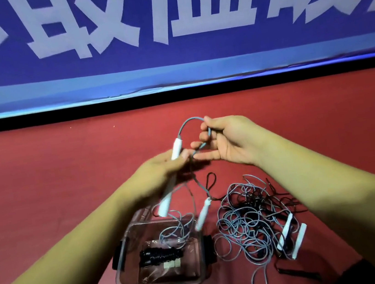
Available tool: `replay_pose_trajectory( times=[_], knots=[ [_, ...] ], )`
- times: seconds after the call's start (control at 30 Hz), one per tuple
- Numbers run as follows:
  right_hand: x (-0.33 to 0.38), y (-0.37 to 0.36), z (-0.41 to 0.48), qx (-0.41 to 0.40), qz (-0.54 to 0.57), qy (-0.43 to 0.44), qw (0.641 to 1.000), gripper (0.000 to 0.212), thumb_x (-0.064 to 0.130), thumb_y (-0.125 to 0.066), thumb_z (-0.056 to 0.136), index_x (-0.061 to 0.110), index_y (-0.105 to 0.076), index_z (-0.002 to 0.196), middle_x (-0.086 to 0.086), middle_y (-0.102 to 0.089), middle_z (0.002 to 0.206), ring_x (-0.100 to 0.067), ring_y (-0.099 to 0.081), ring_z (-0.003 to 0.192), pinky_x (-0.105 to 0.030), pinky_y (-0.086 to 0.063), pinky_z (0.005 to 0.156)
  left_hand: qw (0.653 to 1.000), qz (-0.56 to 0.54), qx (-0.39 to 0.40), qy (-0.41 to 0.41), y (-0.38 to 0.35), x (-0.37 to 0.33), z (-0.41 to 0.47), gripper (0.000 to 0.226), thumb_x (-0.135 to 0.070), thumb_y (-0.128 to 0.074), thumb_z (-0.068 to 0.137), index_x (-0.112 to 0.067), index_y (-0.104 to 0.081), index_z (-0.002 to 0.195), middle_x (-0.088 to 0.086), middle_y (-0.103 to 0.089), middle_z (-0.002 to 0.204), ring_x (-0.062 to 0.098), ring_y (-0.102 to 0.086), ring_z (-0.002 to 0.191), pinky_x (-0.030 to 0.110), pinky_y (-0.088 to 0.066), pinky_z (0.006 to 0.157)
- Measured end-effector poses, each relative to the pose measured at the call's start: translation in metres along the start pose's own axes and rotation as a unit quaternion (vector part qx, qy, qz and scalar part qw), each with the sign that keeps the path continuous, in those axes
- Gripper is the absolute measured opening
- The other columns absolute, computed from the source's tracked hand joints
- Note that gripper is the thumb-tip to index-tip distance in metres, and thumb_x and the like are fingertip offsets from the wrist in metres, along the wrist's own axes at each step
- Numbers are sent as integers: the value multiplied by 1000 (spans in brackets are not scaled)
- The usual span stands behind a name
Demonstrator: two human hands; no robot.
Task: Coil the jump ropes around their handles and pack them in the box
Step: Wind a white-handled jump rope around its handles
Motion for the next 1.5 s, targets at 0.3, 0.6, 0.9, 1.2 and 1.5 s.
replay_pose_trajectory(
  times=[0.3, 0.6, 0.9, 1.2, 1.5],
  knots=[
    [27, 81, 2, -232, -268, 86, 931, 33, 32, -38, 105, 4, -55, 97, -24, -68, 90, -27, -72, 67, -40, -59, 60, 976, 135, 118, 124, -12, 35, -8, 18, -16, -54, 100, -7, -55, 85, 10, -56, 67, 24, -63, 56, 26, -52, 53],
    [-19, 9, -6, 11, -329, 23, 944, 70, 68, -31, 94, 14, -75, 92, -6, -73, 90, -20, -66, 89, -34, -44, 94, 977, -66, 182, 95, -27, 9, -8, 22, -21, -54, 94, -1, -60, 90, 8, -51, 64, 13, -41, 42, 22, -36, 44],
    [6, 7, -16, 103, -431, 147, 884, 25, 23, -59, 96, 0, -68, 88, -5, -47, 57, -16, -45, 48, -24, -39, 50, 970, -166, 160, 73, -5, -11, -12, 30, -33, -70, 84, -6, -67, 97, 7, -52, 70, 16, -48, 49, 25, -45, 49],
    [13, 19, -17, 56, -489, 169, 854, 24, 15, -49, 101, 2, -68, 108, -20, -72, 93, -21, -69, 75, -42, -58, 78, 973, -125, 153, 122, -13, 0, -13, 19, -20, -60, 89, -2, -59, 94, 3, -37, 63, 14, -39, 49, 23, -39, 47],
    [2, -7, -19, 92, -564, 225, 790, 26, 40, -49, 99, 20, -63, 90, -3, -57, 77, -12, -47, 67, -32, -41, 68, 980, -54, 157, 106, -22, 0, -14, 11, -13, -61, 90, -8, -64, 80, 4, -41, 63, 13, -41, 49, 21, -36, 47]
  ],
)
Point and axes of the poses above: each hand's wrist, its own z-axis towards the middle knuckle, its own y-axis out of the back of the hand, x = y × z, the point moved 5 cm from there along z, towards the middle knuckle
